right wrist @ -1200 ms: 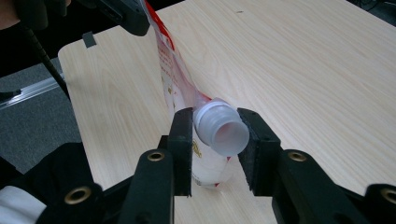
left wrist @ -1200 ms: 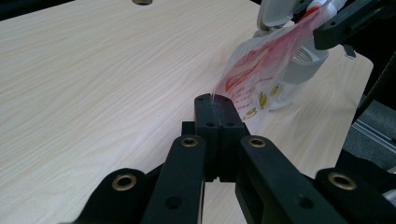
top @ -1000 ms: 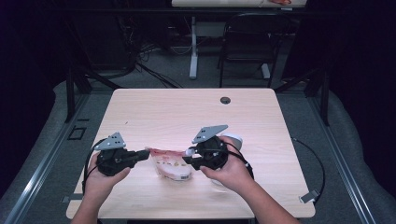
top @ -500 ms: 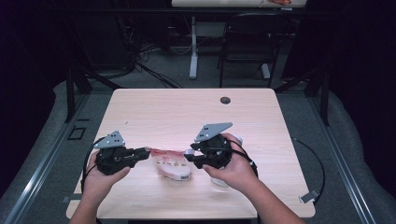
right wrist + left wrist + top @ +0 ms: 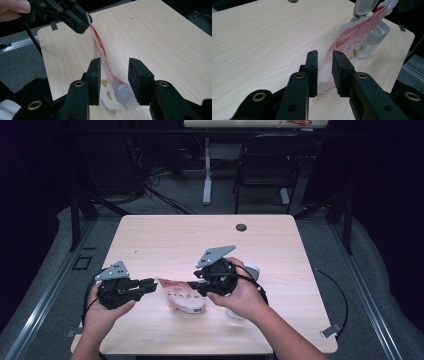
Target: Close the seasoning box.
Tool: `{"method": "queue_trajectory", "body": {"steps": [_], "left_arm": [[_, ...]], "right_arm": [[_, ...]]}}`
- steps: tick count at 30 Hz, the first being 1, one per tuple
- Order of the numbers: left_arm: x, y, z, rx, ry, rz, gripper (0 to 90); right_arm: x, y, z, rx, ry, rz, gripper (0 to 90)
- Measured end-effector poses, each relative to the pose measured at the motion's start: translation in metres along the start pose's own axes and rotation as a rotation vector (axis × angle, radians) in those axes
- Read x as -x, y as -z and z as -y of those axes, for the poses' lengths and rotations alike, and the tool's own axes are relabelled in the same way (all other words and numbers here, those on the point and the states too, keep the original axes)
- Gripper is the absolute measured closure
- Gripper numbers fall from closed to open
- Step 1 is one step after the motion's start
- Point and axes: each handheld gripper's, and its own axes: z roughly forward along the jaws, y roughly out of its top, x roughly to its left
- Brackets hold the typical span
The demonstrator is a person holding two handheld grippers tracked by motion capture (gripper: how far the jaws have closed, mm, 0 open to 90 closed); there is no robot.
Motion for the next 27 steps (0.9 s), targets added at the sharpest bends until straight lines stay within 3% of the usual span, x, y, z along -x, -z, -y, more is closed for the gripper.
{"method": "queue_trajectory", "body": {"steps": [13,27], "left_arm": [[-0.003,0.010,0.004,0.014,0.012,-0.025,73.2],[-0.005,0.016,0.006,0.023,0.018,-0.040,72.9]], "right_arm": [[-0.008,-0.017,-0.019,-0.002,0.036,-0.023,65.0],[-0.012,-0.038,-0.030,-0.067,0.078,-0.035,67.5]]}}
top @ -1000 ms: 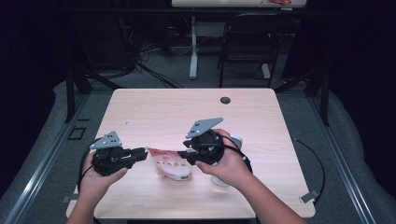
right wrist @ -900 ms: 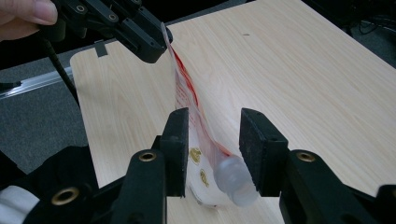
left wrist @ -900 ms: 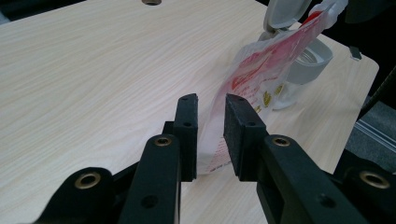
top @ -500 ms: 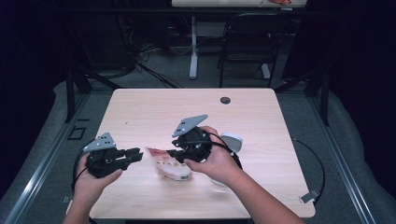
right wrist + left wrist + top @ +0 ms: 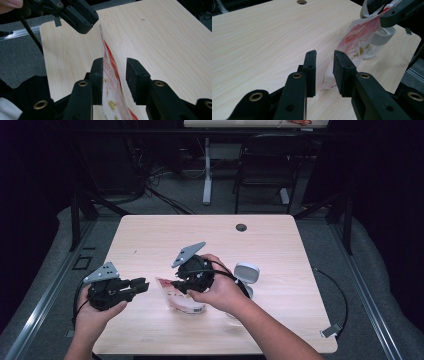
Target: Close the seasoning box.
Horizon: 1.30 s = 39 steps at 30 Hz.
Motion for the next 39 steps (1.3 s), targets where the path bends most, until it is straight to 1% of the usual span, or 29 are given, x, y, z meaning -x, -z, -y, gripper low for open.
{"method": "queue_trajectory", "body": {"steps": [5,13,20,27,34,39], "left_arm": [[-0.001,0.001,0.000,0.001,0.002,0.001,72.4],[-0.003,0.001,0.001,0.004,0.012,0.000,72.3],[-0.005,0.002,0.002,0.001,0.011,0.002,72.6],[-0.005,0.001,0.002,0.001,0.016,0.002,72.6],[-0.006,0.001,0.002,-0.005,0.012,0.005,72.6],[-0.006,0.000,0.003,-0.004,0.016,0.005,72.6]], "right_arm": [[0.000,-0.008,-0.003,-0.010,0.002,-0.002,67.9],[-0.002,-0.018,-0.008,-0.049,0.032,0.000,69.2],[-0.002,-0.025,-0.011,-0.065,0.031,0.001,71.0],[-0.002,-0.031,-0.011,-0.094,0.030,-0.003,73.3],[-0.001,-0.037,-0.011,-0.126,0.033,0.003,75.5],[-0.001,-0.040,-0.011,-0.139,0.039,0.006,77.3]]}}
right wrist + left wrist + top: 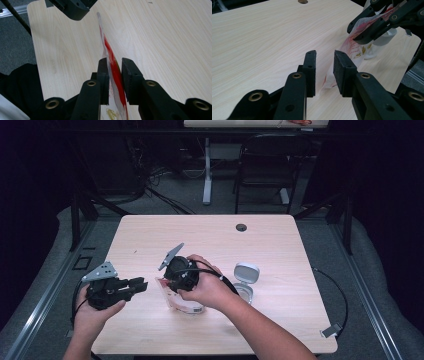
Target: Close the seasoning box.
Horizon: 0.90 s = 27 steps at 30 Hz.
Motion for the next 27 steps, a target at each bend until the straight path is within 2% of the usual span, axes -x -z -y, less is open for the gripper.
{"method": "queue_trajectory", "body": {"steps": [6,14,20,27], "left_arm": [[-0.0003,-0.0007,0.0004,-0.002,0.002,0.001,72.5],[-0.0007,-0.0022,0.0006,-0.010,0.000,0.000,72.4],[-0.0007,-0.0022,0.0008,-0.010,0.000,0.001,72.4],[-0.0008,-0.0028,0.0009,-0.010,-0.003,0.002,72.4]], "right_arm": [[0.0001,-0.0015,-0.0003,-0.007,0.001,-0.005,79.4],[0.0058,-0.0012,-0.0003,-0.015,-0.006,-0.051,84.7],[0.0061,-0.0011,-0.0006,-0.023,0.006,-0.042,88.6],[0.0060,-0.0010,-0.0012,-0.027,0.013,-0.040,89.2]]}}
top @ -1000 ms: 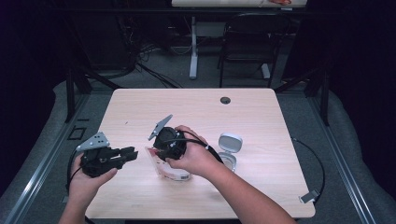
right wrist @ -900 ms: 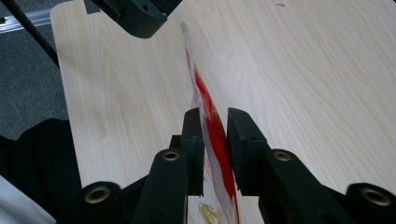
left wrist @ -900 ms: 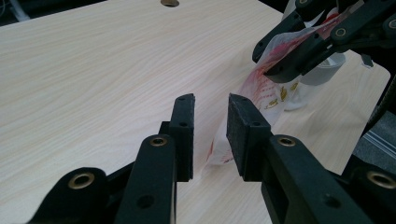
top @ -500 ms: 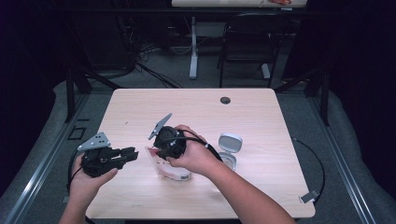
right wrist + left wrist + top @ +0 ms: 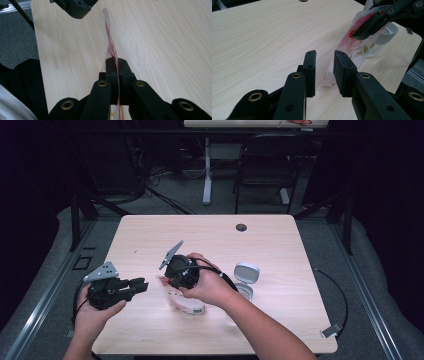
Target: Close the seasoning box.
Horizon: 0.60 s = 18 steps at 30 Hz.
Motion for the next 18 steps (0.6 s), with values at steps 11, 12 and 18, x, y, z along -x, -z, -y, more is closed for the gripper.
{"method": "queue_trajectory", "body": {"steps": [11,12,18], "left_arm": [[0.0004,-0.0017,0.0003,-0.003,0.002,0.000,72.0],[0.0006,-0.0022,0.0005,-0.002,0.001,0.001,72.0],[0.0020,-0.0057,0.0003,-0.008,-0.006,0.006,71.1]], "right_arm": [[0.0016,0.0026,0.0023,0.000,0.015,0.020,89.7],[0.0016,0.0030,0.0026,0.001,0.017,0.021,89.8],[0.0037,0.0056,0.0053,0.010,0.008,0.019,89.9]]}}
